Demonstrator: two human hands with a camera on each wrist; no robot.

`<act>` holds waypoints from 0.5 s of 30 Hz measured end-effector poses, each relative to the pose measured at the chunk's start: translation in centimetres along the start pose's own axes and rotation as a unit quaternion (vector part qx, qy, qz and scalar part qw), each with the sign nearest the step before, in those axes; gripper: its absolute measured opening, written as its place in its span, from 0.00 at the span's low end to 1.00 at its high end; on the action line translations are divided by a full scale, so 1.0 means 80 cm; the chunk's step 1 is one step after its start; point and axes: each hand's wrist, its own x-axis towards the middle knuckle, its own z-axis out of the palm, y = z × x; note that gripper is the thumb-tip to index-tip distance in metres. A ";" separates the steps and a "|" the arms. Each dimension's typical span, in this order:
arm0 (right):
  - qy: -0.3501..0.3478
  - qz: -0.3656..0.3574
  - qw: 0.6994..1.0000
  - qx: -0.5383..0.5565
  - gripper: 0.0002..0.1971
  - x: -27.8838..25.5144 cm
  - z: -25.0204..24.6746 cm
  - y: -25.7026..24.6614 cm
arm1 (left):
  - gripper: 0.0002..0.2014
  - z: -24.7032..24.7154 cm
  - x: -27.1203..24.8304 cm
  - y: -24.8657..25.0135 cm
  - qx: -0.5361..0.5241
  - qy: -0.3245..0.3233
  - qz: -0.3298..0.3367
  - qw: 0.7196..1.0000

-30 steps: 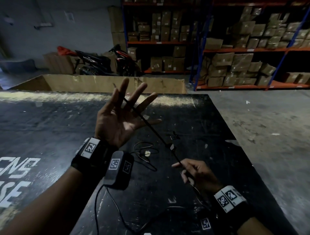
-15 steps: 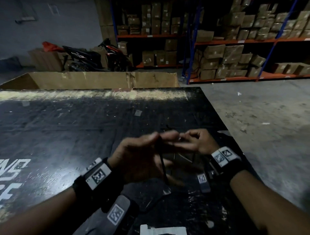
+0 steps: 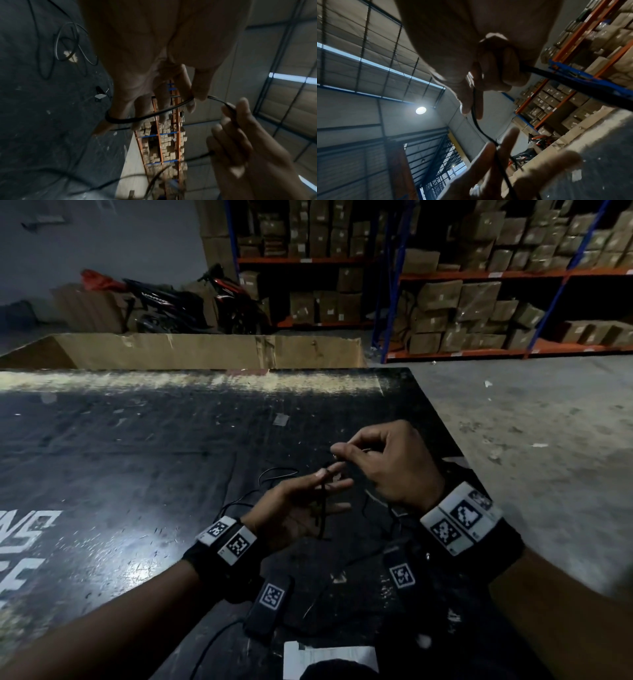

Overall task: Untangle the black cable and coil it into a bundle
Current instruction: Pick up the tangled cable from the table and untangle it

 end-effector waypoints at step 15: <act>-0.121 0.169 0.930 0.303 0.11 -0.082 0.063 0.086 | 0.20 -0.012 -0.009 0.110 -0.163 -0.026 0.201 0.965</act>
